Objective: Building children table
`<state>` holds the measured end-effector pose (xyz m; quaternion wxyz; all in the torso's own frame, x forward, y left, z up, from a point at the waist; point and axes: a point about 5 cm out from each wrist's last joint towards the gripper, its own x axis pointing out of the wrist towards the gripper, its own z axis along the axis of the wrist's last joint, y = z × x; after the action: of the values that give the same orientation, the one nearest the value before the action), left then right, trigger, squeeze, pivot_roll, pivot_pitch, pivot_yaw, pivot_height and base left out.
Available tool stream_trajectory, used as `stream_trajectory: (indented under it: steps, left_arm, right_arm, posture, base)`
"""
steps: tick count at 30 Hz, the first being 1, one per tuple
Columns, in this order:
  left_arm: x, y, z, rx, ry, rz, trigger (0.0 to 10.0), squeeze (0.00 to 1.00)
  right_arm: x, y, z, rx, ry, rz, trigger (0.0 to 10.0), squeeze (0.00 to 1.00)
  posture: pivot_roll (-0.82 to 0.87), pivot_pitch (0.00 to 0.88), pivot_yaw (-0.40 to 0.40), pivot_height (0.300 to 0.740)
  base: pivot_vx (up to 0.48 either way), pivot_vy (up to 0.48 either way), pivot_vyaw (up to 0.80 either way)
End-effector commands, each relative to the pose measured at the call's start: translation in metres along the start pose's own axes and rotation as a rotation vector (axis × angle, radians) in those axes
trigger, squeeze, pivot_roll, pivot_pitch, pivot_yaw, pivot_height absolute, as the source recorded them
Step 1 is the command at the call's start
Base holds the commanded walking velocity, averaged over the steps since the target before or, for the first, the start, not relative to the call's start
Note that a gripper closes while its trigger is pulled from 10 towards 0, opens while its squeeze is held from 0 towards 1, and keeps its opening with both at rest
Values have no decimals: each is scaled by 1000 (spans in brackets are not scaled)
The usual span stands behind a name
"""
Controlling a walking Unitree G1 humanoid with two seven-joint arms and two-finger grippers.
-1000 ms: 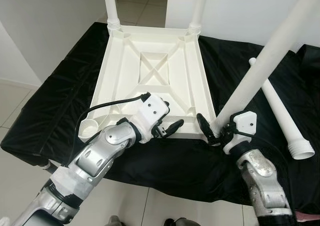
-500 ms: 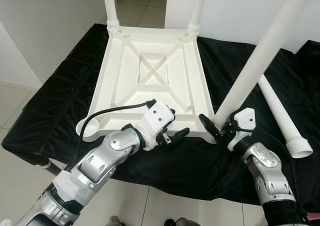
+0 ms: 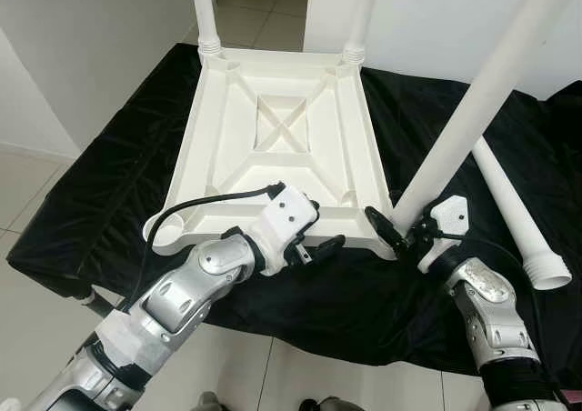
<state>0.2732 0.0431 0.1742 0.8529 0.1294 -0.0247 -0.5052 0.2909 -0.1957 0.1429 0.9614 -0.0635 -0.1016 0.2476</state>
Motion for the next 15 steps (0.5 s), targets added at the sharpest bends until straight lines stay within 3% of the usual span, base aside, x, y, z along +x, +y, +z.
stream_trajectory:
  steps: [1, 9, 15]
  left_arm:
    - [-2, -14, 0, 5, 7, -233, 10000, 0]
    - [0, -13, 0, 8, 6, -230, 10000, 0]
    - [-1, -13, 0, 11, 8, -230, 10000, 0]
  right_arm:
    - [-6, 3, -10, 37, 47, -20, 10000, 0]
    - [-4, 8, -15, 4, 115, -224, 10000, 0]
    - [-2, 18, -14, 71, 136, -385, 10000, 0]
  posture:
    - [0, 103, -29, 740]
    - [-6, 102, -29, 740]
    - [-8, 101, -27, 740]
  base:
    - [0, 0, 0]
    - [0, 0, 0]
    - [0, 0, 0]
